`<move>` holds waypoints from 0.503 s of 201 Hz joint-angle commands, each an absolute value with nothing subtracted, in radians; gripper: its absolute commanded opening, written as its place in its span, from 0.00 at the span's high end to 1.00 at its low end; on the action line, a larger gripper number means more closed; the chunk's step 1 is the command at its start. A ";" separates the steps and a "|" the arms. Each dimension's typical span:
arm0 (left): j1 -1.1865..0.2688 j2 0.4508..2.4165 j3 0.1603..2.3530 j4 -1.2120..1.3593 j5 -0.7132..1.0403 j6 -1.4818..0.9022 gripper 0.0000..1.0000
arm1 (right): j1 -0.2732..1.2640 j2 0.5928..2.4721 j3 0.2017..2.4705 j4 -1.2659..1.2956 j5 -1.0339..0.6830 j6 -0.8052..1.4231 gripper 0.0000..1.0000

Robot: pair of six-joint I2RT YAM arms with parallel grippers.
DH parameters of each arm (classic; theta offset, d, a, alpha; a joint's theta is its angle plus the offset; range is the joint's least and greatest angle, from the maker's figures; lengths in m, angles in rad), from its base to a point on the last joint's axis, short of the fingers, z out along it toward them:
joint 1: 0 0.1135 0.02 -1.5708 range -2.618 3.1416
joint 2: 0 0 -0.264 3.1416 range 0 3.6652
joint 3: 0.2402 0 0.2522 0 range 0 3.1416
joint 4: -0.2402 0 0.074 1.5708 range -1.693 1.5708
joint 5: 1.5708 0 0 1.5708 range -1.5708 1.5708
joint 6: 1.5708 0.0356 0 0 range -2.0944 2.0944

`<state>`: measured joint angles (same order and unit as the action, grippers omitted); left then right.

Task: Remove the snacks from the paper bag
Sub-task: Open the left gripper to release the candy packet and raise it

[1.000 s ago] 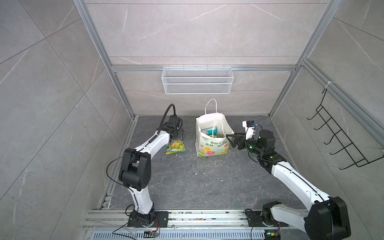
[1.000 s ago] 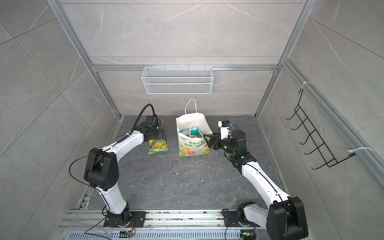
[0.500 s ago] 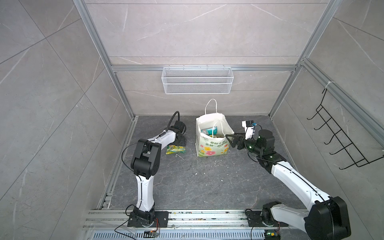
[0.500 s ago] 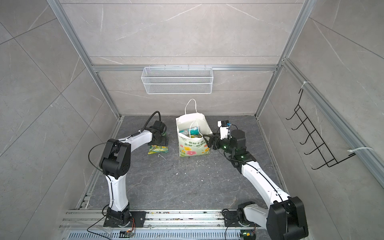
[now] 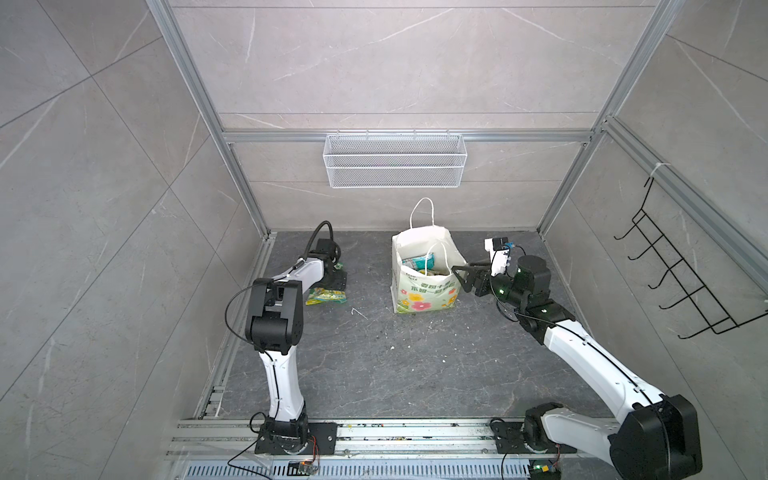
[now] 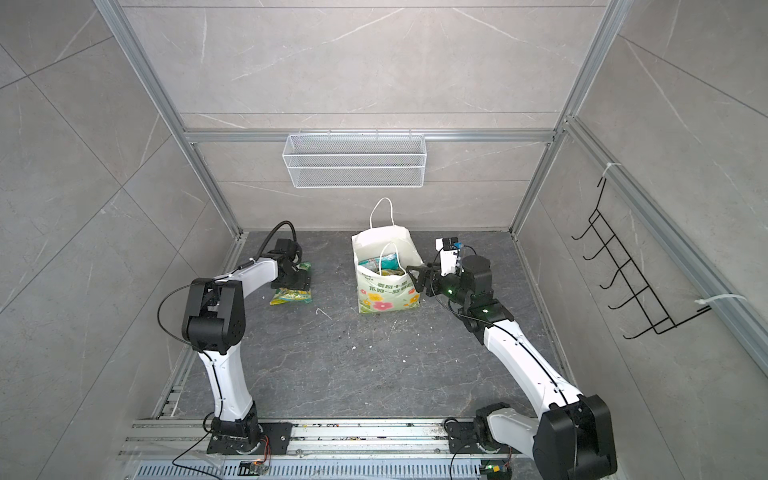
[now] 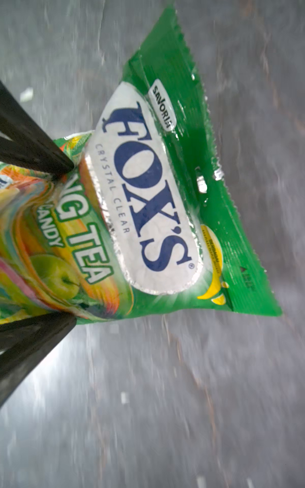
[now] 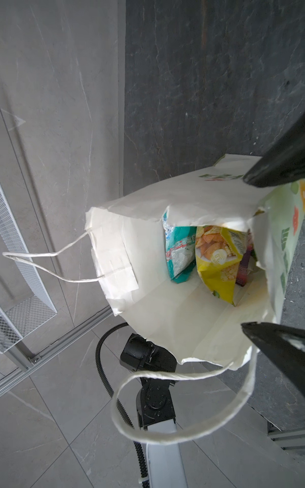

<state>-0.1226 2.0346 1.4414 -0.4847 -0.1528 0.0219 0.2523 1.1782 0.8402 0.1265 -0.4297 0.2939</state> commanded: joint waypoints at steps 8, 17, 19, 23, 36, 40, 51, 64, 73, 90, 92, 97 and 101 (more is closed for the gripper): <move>-0.094 2.011 1.414 -0.470 -0.179 0.225 0.15 | 0.260 1.172 0.879 0.098 -0.417 0.278 0.18; -0.073 2.003 1.394 -0.439 -0.126 0.235 0.15 | 0.260 1.169 0.881 0.093 -0.417 0.278 0.18; -0.070 2.001 1.392 -0.437 -0.119 0.236 0.15 | 0.259 1.168 0.881 0.091 -0.417 0.278 0.18; -0.066 2.000 1.390 -0.432 -0.115 0.236 0.15 | 0.259 1.167 0.881 0.088 -0.417 0.278 0.18; -0.066 1.996 1.380 -0.417 -0.115 0.262 0.15 | 0.260 1.164 0.889 0.072 -0.414 0.273 0.18; -0.066 1.996 1.378 -0.412 -0.114 0.266 0.15 | 0.259 1.162 0.891 0.066 -0.412 0.272 0.18; -0.066 1.993 1.380 -0.410 -0.119 0.266 0.15 | 0.260 1.156 0.896 0.056 -0.404 0.269 0.18; -0.066 1.981 1.384 -0.411 -0.120 0.257 0.14 | 0.260 1.147 0.901 0.049 -0.393 0.265 0.18; -0.067 1.966 1.389 -0.416 -0.126 0.234 0.13 | 0.260 1.142 0.909 0.042 -0.378 0.268 0.18; -0.067 1.927 1.415 -0.446 -0.113 0.165 0.12 | 0.260 1.142 0.937 0.021 -0.345 0.278 0.17; -0.068 1.919 1.416 -0.447 -0.109 0.157 0.12 | 0.259 1.143 0.941 0.019 -0.340 0.279 0.17; -0.071 1.899 1.419 -0.448 -0.104 0.138 0.12 | 0.260 1.147 0.951 0.014 -0.332 0.284 0.17; -0.072 1.885 1.421 -0.447 -0.101 0.124 0.12 | 0.260 1.150 0.958 0.009 -0.327 0.287 0.17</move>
